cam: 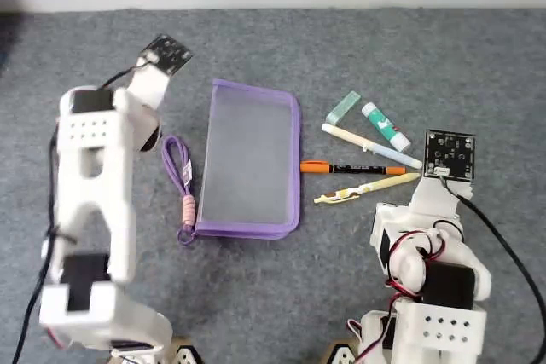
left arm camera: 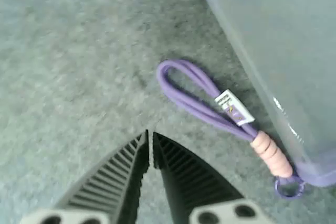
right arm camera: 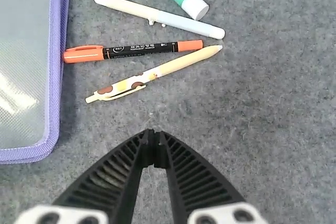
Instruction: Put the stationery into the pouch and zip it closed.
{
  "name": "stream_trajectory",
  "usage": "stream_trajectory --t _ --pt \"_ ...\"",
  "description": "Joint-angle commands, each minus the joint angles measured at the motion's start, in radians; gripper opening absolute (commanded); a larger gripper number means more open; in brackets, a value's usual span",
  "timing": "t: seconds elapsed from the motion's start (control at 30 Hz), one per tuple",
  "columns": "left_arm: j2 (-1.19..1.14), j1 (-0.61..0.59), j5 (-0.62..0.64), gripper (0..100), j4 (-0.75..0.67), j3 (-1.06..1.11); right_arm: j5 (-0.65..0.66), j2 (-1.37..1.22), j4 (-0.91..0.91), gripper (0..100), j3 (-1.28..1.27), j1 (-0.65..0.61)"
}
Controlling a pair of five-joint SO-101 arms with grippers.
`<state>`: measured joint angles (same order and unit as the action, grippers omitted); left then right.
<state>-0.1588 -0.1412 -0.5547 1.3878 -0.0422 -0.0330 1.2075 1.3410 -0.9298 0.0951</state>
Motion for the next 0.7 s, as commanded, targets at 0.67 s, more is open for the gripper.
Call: stream_trajectory --t 0.67 --pt "-0.674 0.035 0.207 11 0.046 -0.562 -0.009 0.012 0.013 0.9 0.049 0.012"
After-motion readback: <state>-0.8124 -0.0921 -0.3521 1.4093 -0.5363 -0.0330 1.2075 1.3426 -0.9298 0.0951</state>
